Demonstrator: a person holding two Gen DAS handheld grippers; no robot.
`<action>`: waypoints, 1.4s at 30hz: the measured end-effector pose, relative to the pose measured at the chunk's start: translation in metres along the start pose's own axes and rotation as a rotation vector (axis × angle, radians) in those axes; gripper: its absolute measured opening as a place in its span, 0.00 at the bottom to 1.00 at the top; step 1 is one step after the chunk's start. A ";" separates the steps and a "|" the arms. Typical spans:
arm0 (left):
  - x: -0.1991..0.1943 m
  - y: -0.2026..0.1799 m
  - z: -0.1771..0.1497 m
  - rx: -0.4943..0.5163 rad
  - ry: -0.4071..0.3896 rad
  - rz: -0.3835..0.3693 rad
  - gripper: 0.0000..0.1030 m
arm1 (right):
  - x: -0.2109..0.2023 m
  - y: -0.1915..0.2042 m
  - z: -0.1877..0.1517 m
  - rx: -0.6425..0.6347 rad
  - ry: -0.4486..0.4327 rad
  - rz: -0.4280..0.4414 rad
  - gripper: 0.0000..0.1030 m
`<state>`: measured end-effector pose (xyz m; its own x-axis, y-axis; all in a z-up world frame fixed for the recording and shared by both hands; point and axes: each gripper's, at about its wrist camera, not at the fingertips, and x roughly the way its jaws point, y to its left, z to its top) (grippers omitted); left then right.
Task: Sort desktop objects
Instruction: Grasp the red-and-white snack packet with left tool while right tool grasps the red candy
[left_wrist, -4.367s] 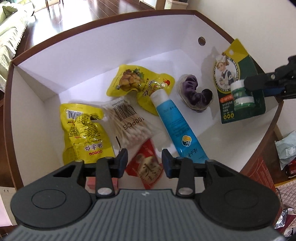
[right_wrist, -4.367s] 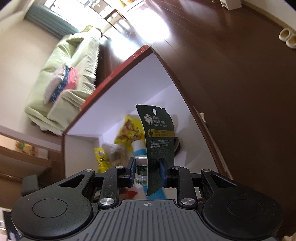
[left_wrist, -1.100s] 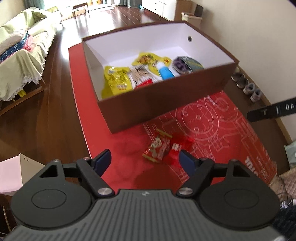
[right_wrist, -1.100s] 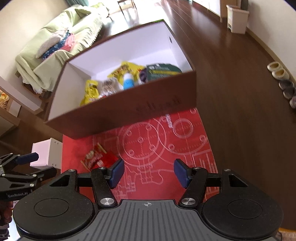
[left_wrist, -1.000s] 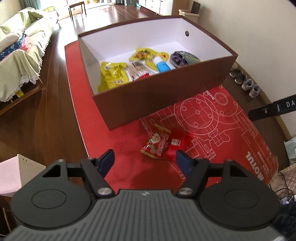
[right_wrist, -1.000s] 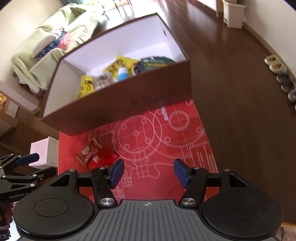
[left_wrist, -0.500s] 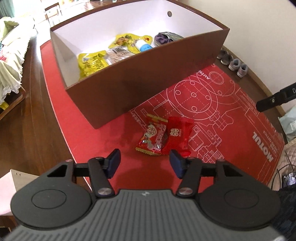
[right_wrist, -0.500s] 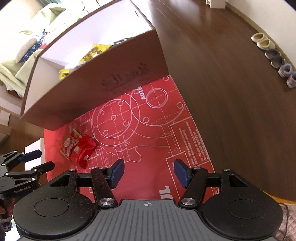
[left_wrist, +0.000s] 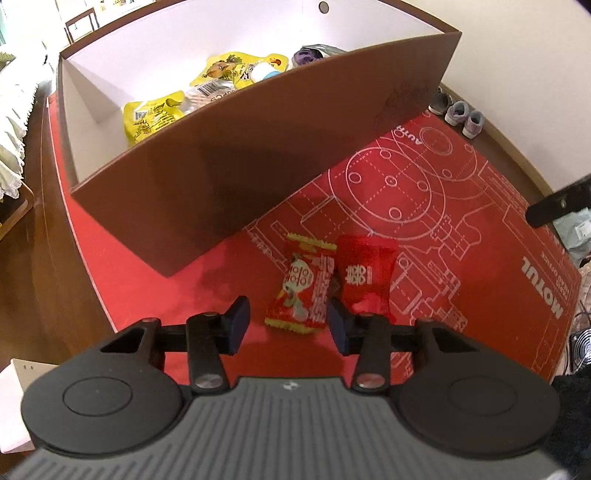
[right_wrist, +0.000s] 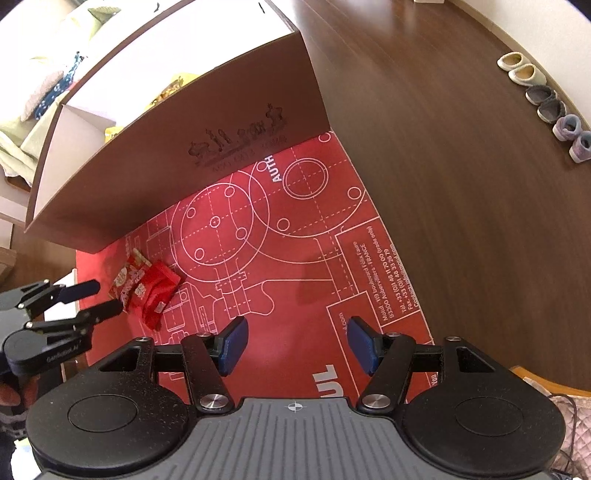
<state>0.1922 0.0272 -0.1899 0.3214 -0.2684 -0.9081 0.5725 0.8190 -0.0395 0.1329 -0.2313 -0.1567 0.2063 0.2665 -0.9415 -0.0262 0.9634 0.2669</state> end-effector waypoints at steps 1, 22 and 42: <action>0.002 0.000 0.000 0.004 0.000 -0.001 0.38 | 0.001 0.000 0.000 0.000 0.003 -0.001 0.61; -0.013 0.011 -0.022 -0.061 0.003 -0.023 0.31 | 0.022 0.035 0.002 -0.018 0.063 0.093 0.61; -0.028 0.038 -0.036 -0.158 -0.006 -0.008 0.31 | 0.089 0.124 0.007 -0.102 0.068 0.089 0.60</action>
<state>0.1781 0.0843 -0.1808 0.3221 -0.2783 -0.9049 0.4497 0.8861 -0.1125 0.1551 -0.0882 -0.2056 0.1324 0.3491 -0.9277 -0.1414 0.9330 0.3309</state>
